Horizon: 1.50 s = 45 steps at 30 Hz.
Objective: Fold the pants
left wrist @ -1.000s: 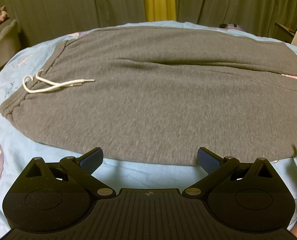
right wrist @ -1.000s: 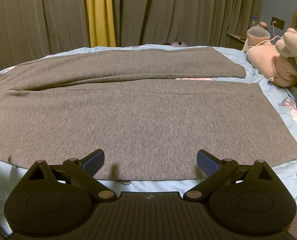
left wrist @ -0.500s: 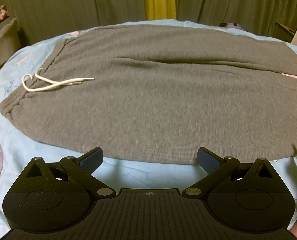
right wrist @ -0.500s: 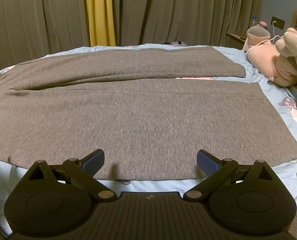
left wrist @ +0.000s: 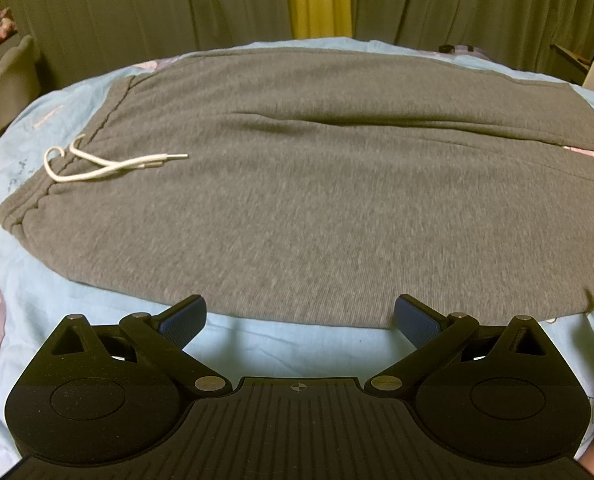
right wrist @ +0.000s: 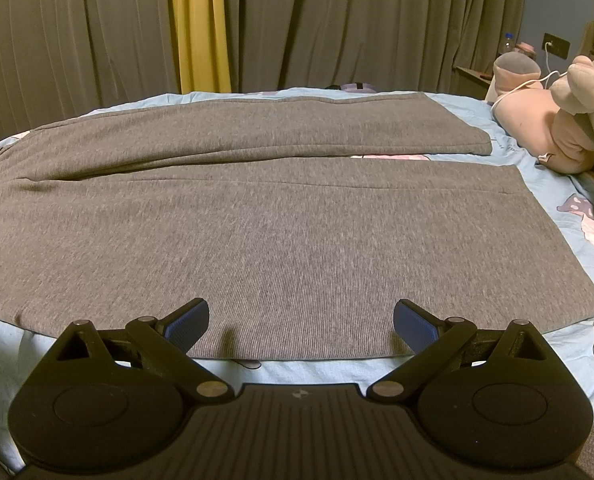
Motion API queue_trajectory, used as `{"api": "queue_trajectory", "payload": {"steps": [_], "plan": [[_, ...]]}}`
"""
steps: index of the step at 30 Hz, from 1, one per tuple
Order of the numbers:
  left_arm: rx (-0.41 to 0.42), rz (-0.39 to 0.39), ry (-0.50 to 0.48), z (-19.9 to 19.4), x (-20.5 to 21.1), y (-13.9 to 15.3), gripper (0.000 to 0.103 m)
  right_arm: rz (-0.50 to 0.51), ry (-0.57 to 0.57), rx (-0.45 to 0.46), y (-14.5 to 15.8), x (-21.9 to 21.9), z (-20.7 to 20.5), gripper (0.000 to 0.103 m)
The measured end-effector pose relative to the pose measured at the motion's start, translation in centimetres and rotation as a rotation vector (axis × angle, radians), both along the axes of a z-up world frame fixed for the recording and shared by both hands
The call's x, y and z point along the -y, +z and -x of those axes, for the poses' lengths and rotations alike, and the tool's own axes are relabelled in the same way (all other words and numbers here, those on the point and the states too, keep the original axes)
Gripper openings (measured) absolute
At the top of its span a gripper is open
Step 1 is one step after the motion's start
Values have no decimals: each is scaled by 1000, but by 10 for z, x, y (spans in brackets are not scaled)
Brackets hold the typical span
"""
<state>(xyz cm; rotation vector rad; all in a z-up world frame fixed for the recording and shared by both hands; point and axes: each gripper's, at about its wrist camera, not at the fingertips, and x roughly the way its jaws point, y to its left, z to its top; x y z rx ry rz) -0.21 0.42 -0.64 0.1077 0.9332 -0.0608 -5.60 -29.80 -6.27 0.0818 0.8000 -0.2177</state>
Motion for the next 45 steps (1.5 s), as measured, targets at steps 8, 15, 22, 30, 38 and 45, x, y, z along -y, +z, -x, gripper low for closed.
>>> {"api": "queue_trajectory", "payload": {"steps": [8,15,22,30,38,45], "plan": [[-1,1,0,0,0,1,103,-1,0,0,0,0,0,99],[-2,4,1,0,-1,0,103,0,0,0,0,-1,0,99],[-2,5,1,0,-1,1,103,0,0,0,0,-1,0,99],[-4,8,2,0,-1,1,103,0,0,0,1,-1,0,99],[-7,11,2,0,-2,2,103,0,0,0,0,-1,0,99],[-7,11,2,0,-1,2,103,1,0,-1,0,-1,0,99]]}}
